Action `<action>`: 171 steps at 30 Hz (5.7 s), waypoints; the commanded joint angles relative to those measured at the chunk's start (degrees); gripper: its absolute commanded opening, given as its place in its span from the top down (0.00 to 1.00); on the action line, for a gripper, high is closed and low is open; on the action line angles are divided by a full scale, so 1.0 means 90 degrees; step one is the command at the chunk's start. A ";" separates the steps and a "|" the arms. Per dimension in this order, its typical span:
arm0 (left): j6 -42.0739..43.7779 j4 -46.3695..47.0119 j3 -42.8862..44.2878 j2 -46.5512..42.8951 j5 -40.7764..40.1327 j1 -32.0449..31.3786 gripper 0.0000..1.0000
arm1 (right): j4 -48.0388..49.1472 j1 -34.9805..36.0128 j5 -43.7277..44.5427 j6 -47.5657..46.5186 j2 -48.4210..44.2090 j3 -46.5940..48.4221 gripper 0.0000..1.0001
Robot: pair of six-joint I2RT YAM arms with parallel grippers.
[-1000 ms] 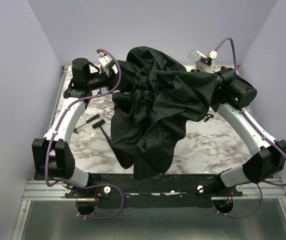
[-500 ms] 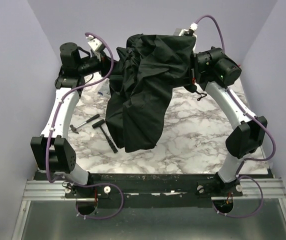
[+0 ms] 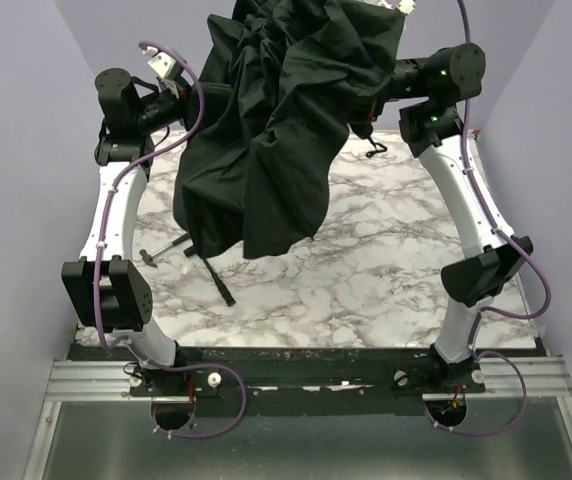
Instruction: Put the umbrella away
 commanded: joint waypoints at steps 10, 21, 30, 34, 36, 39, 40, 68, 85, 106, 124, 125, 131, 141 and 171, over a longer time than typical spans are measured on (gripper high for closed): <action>-0.0273 0.1294 -0.0799 -0.0199 0.0554 0.0469 1.00 | -0.8526 0.0588 0.2383 -0.9230 -0.0853 0.0292 1.00; -0.0438 0.2956 -0.2596 -0.0704 0.1470 0.0566 1.00 | -1.0835 0.0811 0.1496 -1.2238 -0.1108 0.0186 1.00; 0.0370 0.3193 -0.4277 -0.1716 0.1500 0.0572 1.00 | -1.1480 0.1252 0.2165 -1.3528 -0.1579 -0.0928 1.00; 0.1051 0.2669 -0.4487 -0.1999 0.1307 0.0677 1.00 | -1.1305 0.1254 0.2453 -1.3431 -0.1637 -0.1038 1.00; 0.1180 0.2837 -0.4785 -0.2183 0.1160 0.0746 1.00 | -1.1017 0.1244 0.2825 -1.3041 -0.1575 -0.0869 1.00; 0.1320 0.3179 -0.5112 -0.2363 0.1005 0.0856 1.00 | -1.1262 0.1233 0.2967 -1.3215 -0.1354 -0.0578 1.00; 0.1324 0.3218 -0.5118 -0.2344 0.0977 0.0879 1.00 | -1.1378 0.1230 0.2933 -1.3290 -0.1311 -0.0548 1.00; 0.0997 0.2563 -0.4920 -0.2096 0.0010 0.1033 1.00 | -1.0787 0.1579 0.4325 -1.2896 -0.1997 -0.1578 1.00; 0.1484 0.1233 -0.5821 -0.2427 -0.1706 0.1185 1.00 | -0.9406 0.1594 0.4125 -1.2491 -0.2659 -0.2293 1.00; 0.1279 0.0999 -0.7049 -0.4202 -0.2266 0.1261 1.00 | -0.7973 0.1594 0.5221 -1.1841 -0.3601 -0.3976 1.00; 0.0704 0.1481 -0.6049 -0.3504 -0.1399 0.1190 1.00 | -0.9677 0.1751 0.4632 -1.3205 -0.2926 -0.3922 1.00; 0.0638 0.1531 -0.5945 -0.3380 -0.1307 0.1166 1.00 | -0.9674 0.1790 0.4650 -1.3270 -0.2871 -0.3939 1.00; 0.0155 0.1765 -0.5399 -0.2601 -0.0860 0.0913 1.00 | -0.9741 0.2036 0.4706 -1.3889 -0.2621 -0.4085 1.00; -0.0392 0.1992 -0.4491 -0.1411 -0.0604 0.0348 1.00 | -1.0038 0.2299 0.4730 -1.4578 -0.2399 -0.4317 1.00; -0.0578 0.2345 -0.3863 -0.0142 0.0583 -0.0832 1.00 | -1.1896 0.1993 0.5219 -1.2981 -0.0410 -0.3189 1.00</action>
